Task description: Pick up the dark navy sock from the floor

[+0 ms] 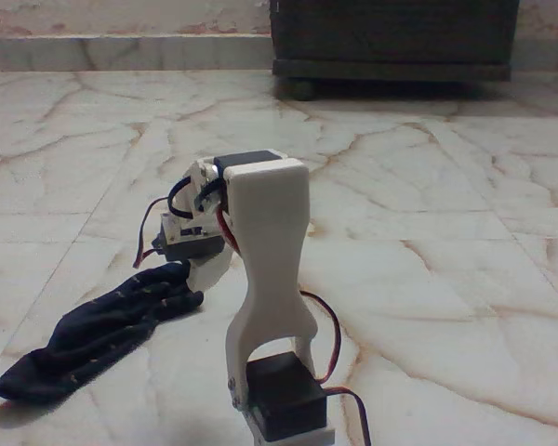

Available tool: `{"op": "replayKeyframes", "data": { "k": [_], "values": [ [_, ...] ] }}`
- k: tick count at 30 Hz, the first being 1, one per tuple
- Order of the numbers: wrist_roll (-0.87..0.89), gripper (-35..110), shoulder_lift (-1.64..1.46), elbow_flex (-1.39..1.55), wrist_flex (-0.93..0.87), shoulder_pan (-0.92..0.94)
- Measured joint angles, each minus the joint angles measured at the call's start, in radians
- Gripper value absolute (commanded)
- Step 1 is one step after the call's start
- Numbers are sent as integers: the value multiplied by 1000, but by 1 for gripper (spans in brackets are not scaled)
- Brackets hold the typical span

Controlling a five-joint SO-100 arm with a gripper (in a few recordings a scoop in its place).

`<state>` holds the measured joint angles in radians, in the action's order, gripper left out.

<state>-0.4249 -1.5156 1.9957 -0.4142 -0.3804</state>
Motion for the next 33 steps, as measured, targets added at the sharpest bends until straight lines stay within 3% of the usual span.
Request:
{"op": "replayKeyframes", "data": {
  "k": [4,9,17,19,33],
  "values": [
    [0,11,52,-41,-6,-77],
    [52,12,296,-322,-132,-146],
    [109,12,523,-560,-163,-236],
    [147,12,667,-758,-204,-273],
    [161,12,996,-1017,-152,-284]
  ]
}}
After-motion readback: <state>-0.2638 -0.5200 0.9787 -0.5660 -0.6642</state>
